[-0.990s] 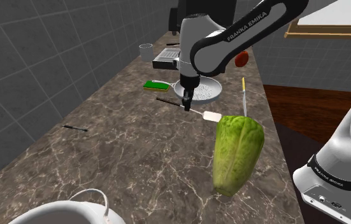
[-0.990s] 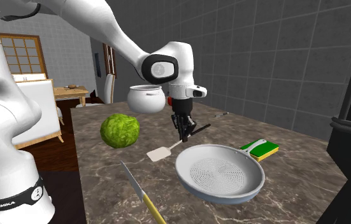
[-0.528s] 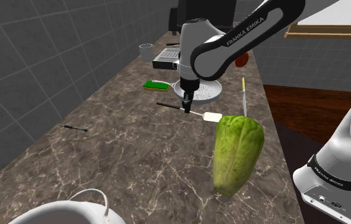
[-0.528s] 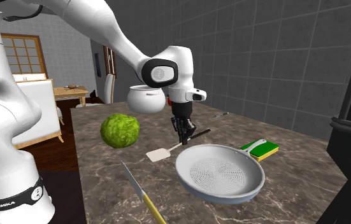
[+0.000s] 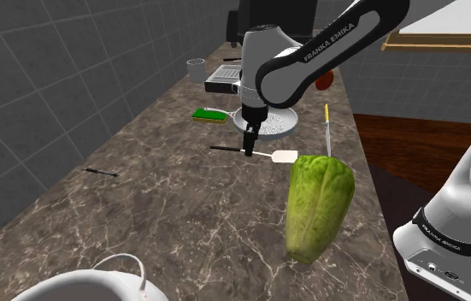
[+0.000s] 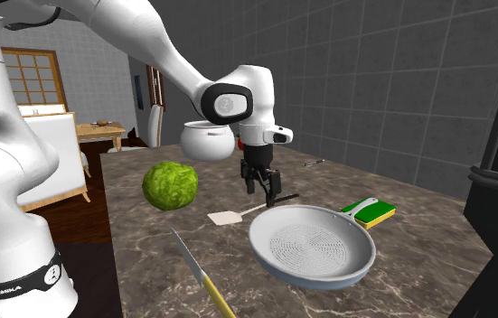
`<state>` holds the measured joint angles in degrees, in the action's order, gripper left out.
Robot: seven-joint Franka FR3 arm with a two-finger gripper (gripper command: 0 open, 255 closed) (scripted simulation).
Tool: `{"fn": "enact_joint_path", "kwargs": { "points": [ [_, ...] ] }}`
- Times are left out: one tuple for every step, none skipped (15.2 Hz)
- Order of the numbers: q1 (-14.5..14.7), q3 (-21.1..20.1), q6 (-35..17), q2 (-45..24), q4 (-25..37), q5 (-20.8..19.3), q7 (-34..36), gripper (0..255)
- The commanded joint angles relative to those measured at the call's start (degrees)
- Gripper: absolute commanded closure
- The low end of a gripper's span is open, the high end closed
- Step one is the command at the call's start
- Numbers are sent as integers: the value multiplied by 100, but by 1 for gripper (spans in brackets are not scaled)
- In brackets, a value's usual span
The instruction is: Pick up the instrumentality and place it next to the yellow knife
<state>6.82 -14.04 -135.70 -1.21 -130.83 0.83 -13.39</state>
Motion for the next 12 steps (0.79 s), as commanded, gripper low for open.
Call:
{"fn": "enact_joint_path", "kwargs": {
  "points": [
    [-4, 1, 187, 133, 58, 42, -31, 0],
    [-8, 4, 377, 258, 125, 80, -58, 0],
    [-12, 10, 566, 376, 200, 113, -83, 0],
    [-13, 15, 717, 464, 265, 136, -100, 0],
    [-12, 16, 717, 464, 265, 136, -100, 0],
    [-12, 16, 716, 464, 264, 136, -100, 0],
    [-12, 16, 716, 464, 264, 136, -100, 0],
    [-12, 16, 717, 464, 265, 136, -100, 0],
    [-12, 16, 717, 464, 265, 136, -100, 0],
    [-12, 16, 717, 464, 265, 136, -100, 0],
    [-12, 16, 717, 464, 265, 136, -100, 0],
    [-12, 16, 717, 464, 265, 136, -100, 0]
  ]
}}
